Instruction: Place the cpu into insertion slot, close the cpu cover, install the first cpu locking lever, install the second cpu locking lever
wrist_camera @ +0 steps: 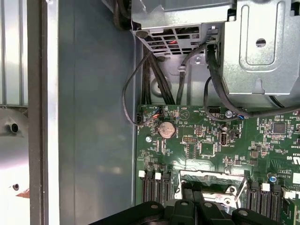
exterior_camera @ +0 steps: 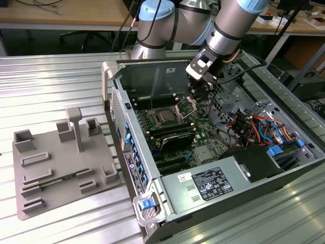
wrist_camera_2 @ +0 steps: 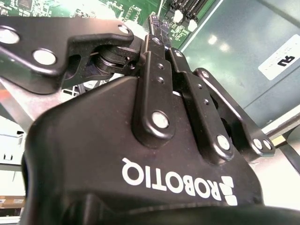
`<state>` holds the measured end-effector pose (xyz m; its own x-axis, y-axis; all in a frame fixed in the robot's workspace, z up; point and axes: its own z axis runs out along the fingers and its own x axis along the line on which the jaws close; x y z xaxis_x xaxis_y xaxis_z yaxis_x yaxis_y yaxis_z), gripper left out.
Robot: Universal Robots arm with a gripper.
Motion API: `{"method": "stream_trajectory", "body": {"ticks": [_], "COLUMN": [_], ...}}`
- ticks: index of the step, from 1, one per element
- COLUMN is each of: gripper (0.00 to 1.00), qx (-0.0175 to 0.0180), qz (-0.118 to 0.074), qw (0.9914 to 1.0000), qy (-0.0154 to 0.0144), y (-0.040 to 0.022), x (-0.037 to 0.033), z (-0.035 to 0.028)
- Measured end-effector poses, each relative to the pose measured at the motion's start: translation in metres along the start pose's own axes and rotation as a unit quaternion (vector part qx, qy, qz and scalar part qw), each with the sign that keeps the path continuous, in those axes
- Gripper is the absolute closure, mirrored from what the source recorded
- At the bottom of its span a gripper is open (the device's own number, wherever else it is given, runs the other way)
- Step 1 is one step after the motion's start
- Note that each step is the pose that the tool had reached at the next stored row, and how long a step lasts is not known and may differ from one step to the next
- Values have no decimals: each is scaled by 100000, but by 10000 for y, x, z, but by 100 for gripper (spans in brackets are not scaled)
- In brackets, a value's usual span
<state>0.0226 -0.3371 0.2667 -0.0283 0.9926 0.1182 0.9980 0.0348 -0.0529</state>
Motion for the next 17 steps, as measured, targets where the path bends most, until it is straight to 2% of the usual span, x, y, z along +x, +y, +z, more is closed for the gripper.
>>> {"method": "stream_trajectory", "body": {"ticks": [7, 17], "gripper": [89, 89], "qx": [99, 100], "qz": [12, 9], "qw": [100000, 100000], "qy": [-4, 2], "y": [43, 59], "x": [-8, -9], "z": [11, 16]}}
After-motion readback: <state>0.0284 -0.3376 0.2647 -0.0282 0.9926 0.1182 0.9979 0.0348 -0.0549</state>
